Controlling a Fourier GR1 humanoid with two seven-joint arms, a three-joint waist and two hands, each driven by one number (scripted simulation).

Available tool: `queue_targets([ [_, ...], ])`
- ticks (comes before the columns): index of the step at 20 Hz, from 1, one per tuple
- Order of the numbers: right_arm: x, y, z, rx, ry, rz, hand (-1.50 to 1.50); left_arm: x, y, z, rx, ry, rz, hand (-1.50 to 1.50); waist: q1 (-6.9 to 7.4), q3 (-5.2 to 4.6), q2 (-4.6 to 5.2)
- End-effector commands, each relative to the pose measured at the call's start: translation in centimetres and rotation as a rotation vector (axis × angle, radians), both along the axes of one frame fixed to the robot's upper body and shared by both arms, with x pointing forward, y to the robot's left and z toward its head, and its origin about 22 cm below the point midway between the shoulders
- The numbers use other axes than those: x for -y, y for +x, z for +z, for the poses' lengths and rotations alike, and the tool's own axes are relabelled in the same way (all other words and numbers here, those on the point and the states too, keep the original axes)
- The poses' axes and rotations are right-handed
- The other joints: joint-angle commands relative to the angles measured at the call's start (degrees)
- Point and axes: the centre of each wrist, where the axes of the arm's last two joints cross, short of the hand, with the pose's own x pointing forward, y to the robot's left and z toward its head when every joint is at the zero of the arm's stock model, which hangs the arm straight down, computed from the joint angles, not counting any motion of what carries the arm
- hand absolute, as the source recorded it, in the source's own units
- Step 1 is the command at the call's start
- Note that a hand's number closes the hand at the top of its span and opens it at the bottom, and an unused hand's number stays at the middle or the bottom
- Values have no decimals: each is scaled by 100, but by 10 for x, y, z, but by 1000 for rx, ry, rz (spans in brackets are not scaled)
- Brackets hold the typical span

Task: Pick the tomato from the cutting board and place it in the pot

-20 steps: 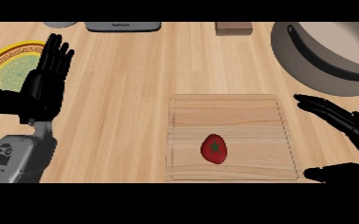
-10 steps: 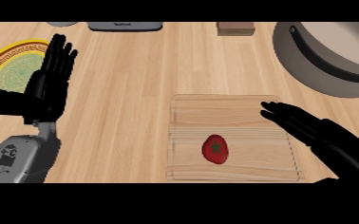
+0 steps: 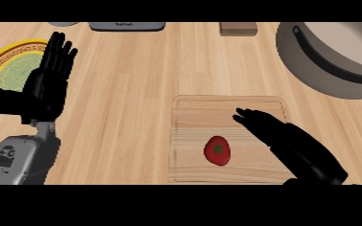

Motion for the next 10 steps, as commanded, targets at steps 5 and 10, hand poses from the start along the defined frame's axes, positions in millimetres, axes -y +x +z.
queue_targets([
  [5,-34,20,-35,7,-1,30,-150,-3,6,9,-13,-12,-8,0,0,3,4],
  [10,-21,-6,-35,44,30,51,-150,-11,6,6,2,-10,4,0,-36,3,0],
])
